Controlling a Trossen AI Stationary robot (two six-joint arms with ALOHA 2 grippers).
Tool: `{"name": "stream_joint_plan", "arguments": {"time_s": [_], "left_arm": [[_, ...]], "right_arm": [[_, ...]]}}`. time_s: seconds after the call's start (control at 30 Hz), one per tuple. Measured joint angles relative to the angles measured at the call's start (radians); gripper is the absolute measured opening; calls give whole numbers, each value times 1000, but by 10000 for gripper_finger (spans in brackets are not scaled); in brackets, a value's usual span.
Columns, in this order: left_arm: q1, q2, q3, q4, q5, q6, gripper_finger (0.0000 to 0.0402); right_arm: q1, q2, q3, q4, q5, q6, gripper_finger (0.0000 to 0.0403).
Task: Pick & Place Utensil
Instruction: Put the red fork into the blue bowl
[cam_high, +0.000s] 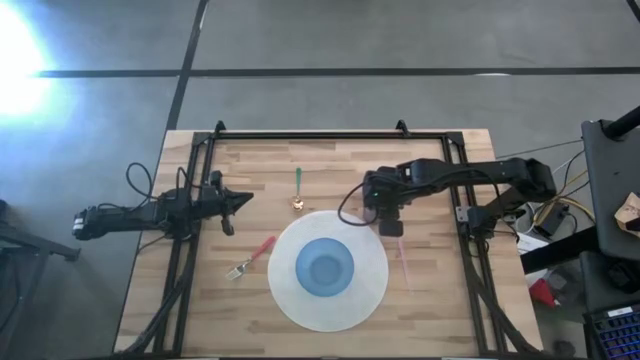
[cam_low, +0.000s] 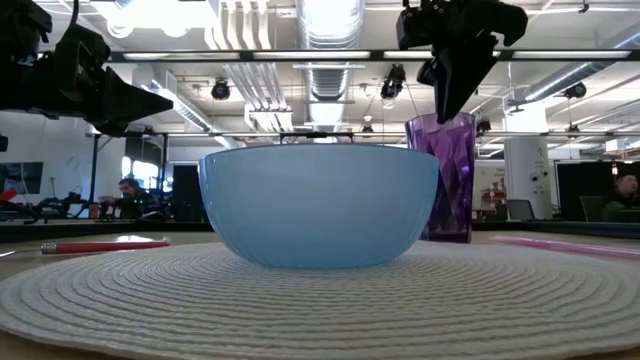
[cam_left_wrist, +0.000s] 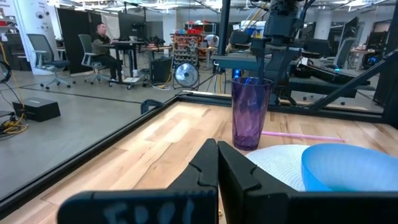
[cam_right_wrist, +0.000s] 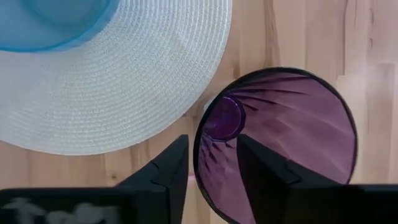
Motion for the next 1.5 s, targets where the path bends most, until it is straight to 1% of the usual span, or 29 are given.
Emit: {"name": "stream_joint_plan", "arguments": {"time_s": [0.13,0.27,0.5,0.57,0.67,0.77,1.0,1.07,1.17,1.33,1.5], "left_arm": [[0,0,0,4,0,20,0],[0,0,0,10,0,3,0],[0,0,-1,12,0,-9,1],[0,0,0,12,0,-10,8],[0,1,5,4,0,-10,33],[0,4,17,-6,-1,-10,69],[0,11,80,-8,-11,-45,151],[0,16,116,-50,-11,-78,166],[0,40,177,-159,-12,-140,178],[0,115,302,-372,-11,-245,181],[0,237,448,-594,33,-354,181]], "right_arm": [[0,-24,0,-4,-1,7,144],[0,-63,0,-4,-3,43,146],[0,-141,0,10,-3,60,136],[0,-163,0,19,-3,74,133],[0,-196,0,22,-3,110,128],[0,-226,0,28,-3,136,125],[0,-273,0,81,-2,130,127],[0,-280,0,89,-2,129,130],[0,-284,0,90,-2,119,135],[0,-282,0,91,-2,111,135],[0,-282,0,92,-1,98,126]]}}
